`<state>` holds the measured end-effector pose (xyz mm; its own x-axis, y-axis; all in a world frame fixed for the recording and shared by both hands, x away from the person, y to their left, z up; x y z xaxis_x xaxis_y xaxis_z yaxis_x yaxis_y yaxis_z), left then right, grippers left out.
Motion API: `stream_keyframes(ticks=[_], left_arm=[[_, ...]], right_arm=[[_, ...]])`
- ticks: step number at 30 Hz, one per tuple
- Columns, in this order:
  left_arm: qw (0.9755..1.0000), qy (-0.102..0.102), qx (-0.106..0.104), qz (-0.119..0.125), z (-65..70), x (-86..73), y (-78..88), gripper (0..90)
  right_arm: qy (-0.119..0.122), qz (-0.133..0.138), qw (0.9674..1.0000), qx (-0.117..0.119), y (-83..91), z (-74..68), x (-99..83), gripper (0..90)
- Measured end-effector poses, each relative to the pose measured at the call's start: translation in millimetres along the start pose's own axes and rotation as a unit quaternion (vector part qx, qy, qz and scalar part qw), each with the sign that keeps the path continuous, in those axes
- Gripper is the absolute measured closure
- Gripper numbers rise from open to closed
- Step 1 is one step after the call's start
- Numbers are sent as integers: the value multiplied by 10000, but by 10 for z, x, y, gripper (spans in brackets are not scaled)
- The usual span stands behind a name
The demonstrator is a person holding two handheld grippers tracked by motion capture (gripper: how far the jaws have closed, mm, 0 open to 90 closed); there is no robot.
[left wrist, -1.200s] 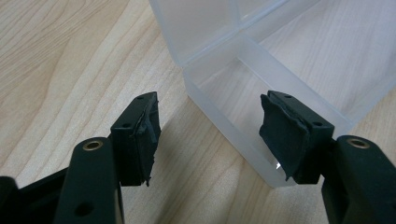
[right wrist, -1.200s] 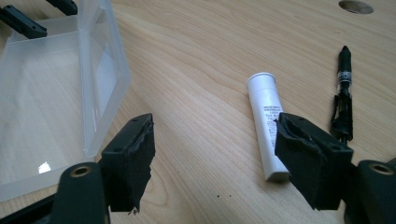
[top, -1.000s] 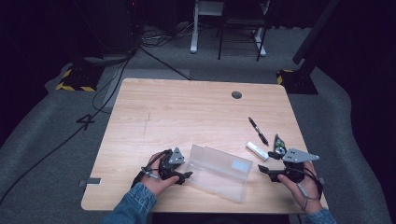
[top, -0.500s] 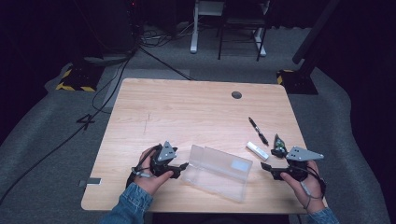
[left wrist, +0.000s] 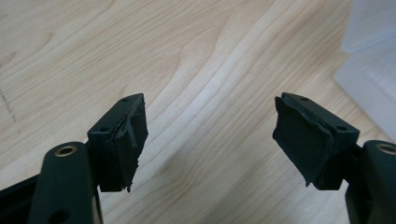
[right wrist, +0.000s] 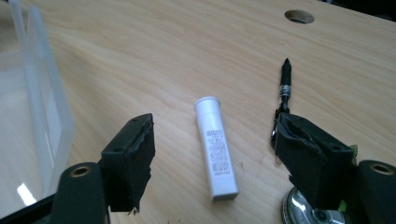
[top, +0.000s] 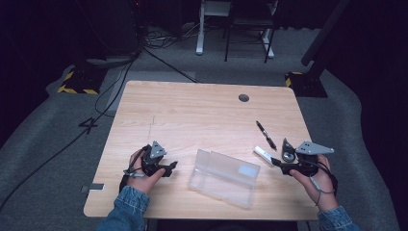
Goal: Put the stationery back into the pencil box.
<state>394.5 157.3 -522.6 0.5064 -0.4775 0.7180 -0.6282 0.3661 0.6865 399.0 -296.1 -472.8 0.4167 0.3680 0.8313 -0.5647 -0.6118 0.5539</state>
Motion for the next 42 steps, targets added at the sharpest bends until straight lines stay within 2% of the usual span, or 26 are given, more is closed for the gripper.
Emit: stream_keyframes(ticks=[2, 6, 9, 13, 17, 23, 28, 32, 33, 36, 40, 42], left_arm=[[10000, 97, 0, -14, -25, -29, -8, 252], [9996, 245, -46, -98, -88, -101, -14, 246], [9997, 195, 11, -171, -138, -136, -21, 241], [9994, 155, 47, -313, -143, -176, -44, 232], [9995, 137, 43, -284, -146, -178, -45, 226], [9995, 218, -38, -219, -156, -181, -69, 218], [9995, 250, -118, -175, -153, -177, -89, 212], [9994, 253, -124, -177, -152, -177, -90, 209], [9994, 255, -127, -176, -152, -176, -91, 209], [9994, 258, -133, -182, -151, -177, -90, 207], [9994, 270, -135, -185, -148, -177, -92, 204], [9994, 282, -131, -171, -144, -174, -95, 202]], right_arm=[[25, -47, 10000, 13, -15, 22, 39, 291], [120, -256, 9996, 47, -25, 66, 132, 363], [177, -334, 9993, -9, -43, 126, 235, 396], [133, -432, 9990, -63, -72, 206, 335, 411], [46, -555, 9983, -189, -129, 311, 392, 418], [-100, -743, 9968, -289, -248, 448, 413, 429], [-200, -985, 9944, -341, -435, 604, 481, 447], [-380, -1113, 9921, -435, -496, 679, 498, 454], [-529, -1234, 9897, -496, -522, 719, 489, 454], [-695, -1403, 9858, -602, -555, 765, 460, 454], [-777, -1475, 9838, -657, -606, 797, 455, 446], [-821, -1535, 9826, -650, -689, 828, 484, 458]])
Point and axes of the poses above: each handheld gripper's, and its own axes: y roughly backward along the jaws, x roughly out of its top, z roughly to its right, the point moved 5 cm from there along -y, roughly forward along the jaws, and after that the axes turned 6 degrees about x, right-handed, at the moved point
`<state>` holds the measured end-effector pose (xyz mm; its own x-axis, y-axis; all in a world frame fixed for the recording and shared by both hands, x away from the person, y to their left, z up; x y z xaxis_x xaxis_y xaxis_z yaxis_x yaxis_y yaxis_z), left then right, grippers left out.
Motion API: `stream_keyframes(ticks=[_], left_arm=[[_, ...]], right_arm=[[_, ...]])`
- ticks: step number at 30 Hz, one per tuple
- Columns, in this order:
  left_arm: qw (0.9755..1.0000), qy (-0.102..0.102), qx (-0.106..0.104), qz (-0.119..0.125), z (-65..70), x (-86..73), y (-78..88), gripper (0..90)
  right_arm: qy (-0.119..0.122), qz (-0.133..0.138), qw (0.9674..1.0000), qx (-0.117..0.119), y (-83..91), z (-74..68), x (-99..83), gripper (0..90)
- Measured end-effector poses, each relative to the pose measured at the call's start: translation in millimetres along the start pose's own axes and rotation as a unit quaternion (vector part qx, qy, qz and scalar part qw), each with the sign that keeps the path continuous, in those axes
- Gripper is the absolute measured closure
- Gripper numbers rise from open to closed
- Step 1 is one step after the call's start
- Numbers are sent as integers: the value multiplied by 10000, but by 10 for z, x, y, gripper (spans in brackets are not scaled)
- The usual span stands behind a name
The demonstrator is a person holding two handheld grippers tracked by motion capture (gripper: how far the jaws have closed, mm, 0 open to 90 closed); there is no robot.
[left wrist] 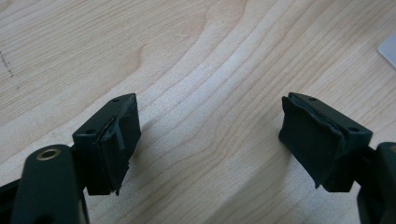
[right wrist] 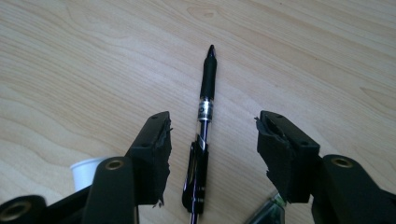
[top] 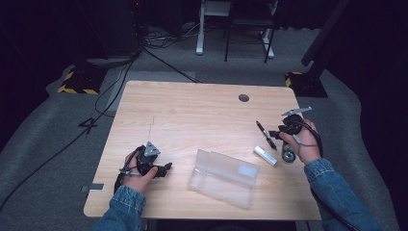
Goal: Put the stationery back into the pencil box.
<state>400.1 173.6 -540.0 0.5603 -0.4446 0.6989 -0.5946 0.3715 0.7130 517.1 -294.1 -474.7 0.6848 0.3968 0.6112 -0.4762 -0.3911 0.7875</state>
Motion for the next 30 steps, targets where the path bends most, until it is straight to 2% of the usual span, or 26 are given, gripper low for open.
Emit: stream_keyframes(ticks=[3, 6, 10, 15, 20, 24, 28, 30], left_arm=[[10000, -1, 1, 1, 0, 0, 0, 202], [10000, -2, -5, -1, 0, 0, 0, 202], [10000, -40, -20, -8, 1, 1, -1, 194], [10000, -33, -48, -28, 10, -1, -2, 188], [10000, -65, -57, -50, 10, 1, -1, 185], [9999, -80, -62, -57, 10, 1, 0, 185], [9999, -77, -75, -39, 15, 3, -3, 185], [9999, -82, -84, -42, 17, 2, -3, 185]], right_arm=[[-30, -48, 10000, 4, -54, 5, 48, 489], [4, -327, 9995, 5, -139, 20, 86, 553], [-89, -483, 9988, 3, -286, 32, 115, 597], [-149, -442, 9989, 2, -407, 41, 123, 595], [-22, -299, 9995, -116, -568, 49, 149, 571], [12, -300, 9994, -158, -626, 56, 154, 582], [-80, -305, 9994, -151, -671, 77, 136, 641], [-151, -239, 9996, -89, -675, 77, 135, 722]])
Point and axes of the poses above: each handheld gripper's, and its own axes: y roughly backward along the jaws, x roughly out of its top, z roughly to its right, the point moved 5 cm from there along -y, roughly forward along the jaws, and after that the axes turned 6 degrees about x, right-handed, at the moved point
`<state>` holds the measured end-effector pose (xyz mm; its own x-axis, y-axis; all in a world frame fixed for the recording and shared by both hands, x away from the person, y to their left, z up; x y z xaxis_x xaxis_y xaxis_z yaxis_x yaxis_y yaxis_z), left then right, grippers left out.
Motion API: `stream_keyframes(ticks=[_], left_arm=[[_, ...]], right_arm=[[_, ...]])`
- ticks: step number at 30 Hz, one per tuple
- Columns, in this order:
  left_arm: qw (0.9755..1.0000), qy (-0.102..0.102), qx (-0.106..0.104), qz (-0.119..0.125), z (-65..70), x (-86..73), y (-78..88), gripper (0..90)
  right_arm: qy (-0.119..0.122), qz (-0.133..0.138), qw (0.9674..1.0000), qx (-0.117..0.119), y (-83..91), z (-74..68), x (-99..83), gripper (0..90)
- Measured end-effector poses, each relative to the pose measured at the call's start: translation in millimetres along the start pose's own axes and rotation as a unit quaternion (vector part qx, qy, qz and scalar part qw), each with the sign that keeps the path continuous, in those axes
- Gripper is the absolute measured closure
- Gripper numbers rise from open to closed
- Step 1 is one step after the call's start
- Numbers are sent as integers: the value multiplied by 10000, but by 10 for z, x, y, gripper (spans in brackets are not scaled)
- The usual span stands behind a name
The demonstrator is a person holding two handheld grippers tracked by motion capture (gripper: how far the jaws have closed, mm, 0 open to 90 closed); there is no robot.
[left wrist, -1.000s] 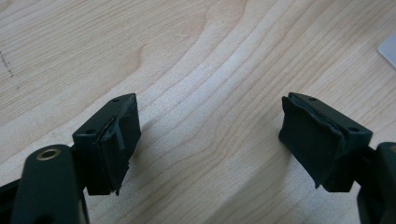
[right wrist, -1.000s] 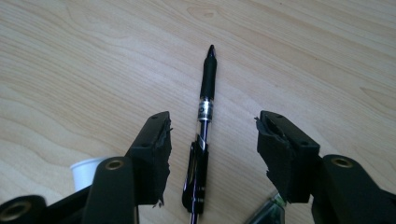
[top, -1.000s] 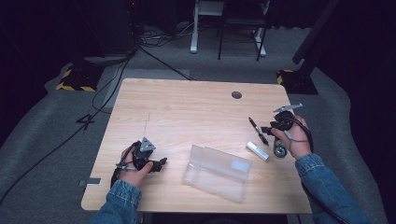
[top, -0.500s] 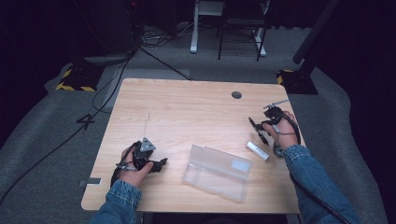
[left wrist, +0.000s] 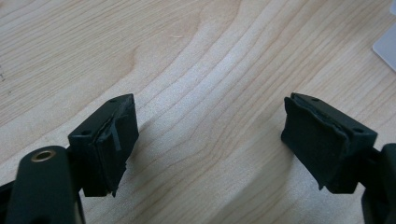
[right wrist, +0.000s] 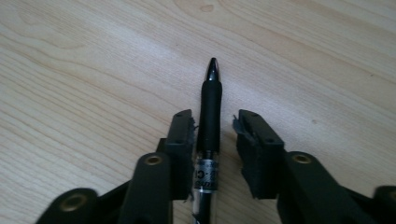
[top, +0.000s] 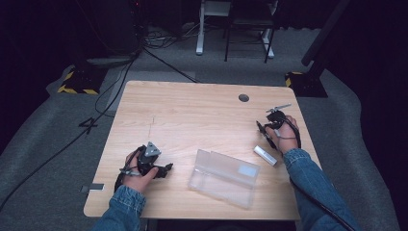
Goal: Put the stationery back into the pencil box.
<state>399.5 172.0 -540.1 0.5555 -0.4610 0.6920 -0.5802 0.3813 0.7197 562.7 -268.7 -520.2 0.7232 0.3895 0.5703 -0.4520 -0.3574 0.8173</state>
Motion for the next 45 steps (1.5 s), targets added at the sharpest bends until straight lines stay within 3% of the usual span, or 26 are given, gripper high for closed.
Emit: stream_keyframes(ticks=[1, 5, 20, 33, 45], left_arm=[[10000, 0, -4, 1, 1, 0, 0, 185], [10000, -10, -7, 5, 3, 1, -1, 186], [10000, 5, -11, 12, 7, 2, -2, 186], [10000, 6, -9, 13, 8, 2, -2, 186], [10000, 5, -9, 13, 7, 2, -2, 186]], right_arm=[[38, -37, 10000, 28, 3, -9, 0, 779], [212, -128, 9997, -54, 6, -40, 10, 798], [141, -154, 9998, 43, 100, -49, 21, 803], [371, 256, 9989, 93, 494, -141, 242, 802], [540, 691, 9955, 351, 913, -322, 349, 801]])
Point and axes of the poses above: each handheld gripper's, and its own axes: y roughly backward along the jaws, x roughly out of its top, z roughly to its right, the point moved 5 cm from there along -y, roughly forward along the jaws, and after that the axes turned 6 degrees about x, right-handed, at the moved point
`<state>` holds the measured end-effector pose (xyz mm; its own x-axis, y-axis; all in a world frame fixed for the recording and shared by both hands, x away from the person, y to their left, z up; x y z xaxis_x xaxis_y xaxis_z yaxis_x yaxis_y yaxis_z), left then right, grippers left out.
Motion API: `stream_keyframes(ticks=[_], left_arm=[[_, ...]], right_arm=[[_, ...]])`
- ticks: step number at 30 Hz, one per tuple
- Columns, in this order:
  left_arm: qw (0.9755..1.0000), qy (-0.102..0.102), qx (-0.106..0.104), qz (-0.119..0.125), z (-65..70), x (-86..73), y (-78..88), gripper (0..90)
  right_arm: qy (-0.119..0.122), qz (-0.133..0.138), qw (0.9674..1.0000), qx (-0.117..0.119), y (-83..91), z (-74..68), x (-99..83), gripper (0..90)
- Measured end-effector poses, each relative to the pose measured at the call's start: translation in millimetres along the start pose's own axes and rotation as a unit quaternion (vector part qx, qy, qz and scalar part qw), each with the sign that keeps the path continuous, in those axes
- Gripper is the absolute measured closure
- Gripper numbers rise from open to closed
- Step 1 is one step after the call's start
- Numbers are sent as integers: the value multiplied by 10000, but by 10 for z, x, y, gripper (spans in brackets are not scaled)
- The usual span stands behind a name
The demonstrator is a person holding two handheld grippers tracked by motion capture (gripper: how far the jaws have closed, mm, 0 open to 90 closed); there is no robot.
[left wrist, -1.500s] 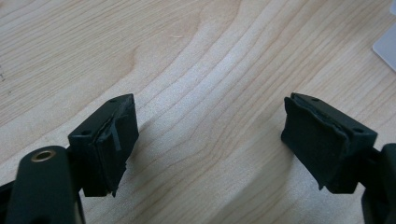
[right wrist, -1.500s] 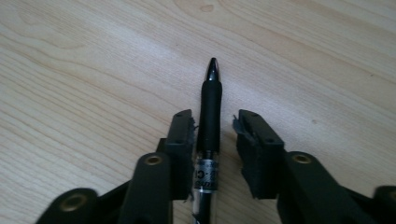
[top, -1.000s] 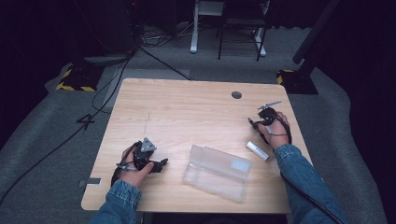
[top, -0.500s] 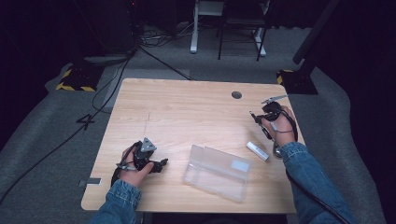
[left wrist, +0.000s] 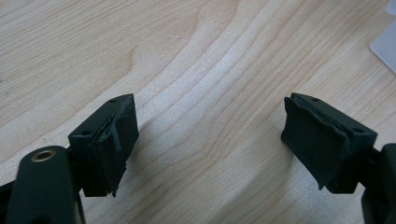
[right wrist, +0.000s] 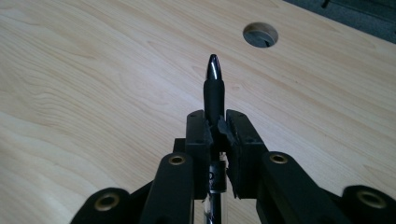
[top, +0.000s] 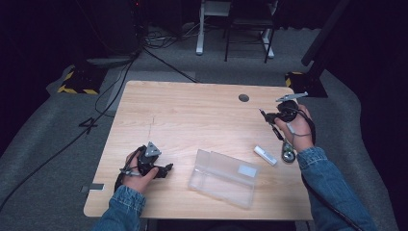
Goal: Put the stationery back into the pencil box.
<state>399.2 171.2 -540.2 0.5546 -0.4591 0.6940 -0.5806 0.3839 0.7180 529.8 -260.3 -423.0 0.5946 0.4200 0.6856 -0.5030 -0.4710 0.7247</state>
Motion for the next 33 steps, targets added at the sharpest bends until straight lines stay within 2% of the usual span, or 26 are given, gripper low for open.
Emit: stream_keyframes(ticks=[8, 16, 25, 29, 33], left_arm=[[10000, 1, 0, 0, 0, 0, 0, 186], [10000, 1, 1, 0, 0, 0, 0, 186], [10000, -3, 3, 0, 0, 0, 0, 186], [10000, -2, 1, 0, 0, 0, 0, 186], [10000, -2, -1, -1, 0, 0, 0, 186]], right_arm=[[259, 149, 9992, 283, 212, -248, 111, 801], [518, 144, 9963, 665, 292, -557, 159, 801], [922, 83, 9896, 1100, 336, -986, 136, 801], [954, 47, 9847, 1460, 333, -1167, 91, 801], [1140, -5, 9805, 1600, 345, -1339, 54, 801]])
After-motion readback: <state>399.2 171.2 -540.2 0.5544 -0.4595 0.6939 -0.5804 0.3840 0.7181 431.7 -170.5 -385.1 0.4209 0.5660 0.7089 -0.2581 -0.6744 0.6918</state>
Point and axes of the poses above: each handheld gripper's, and its own axes: y roughly backward along the jaws, x roughly out of its top, z roughly to its right, the point moved 5 cm from there along -y, roughly forward along the jaws, and after that the axes turned 6 degrees about x, right-handed, at the moved point
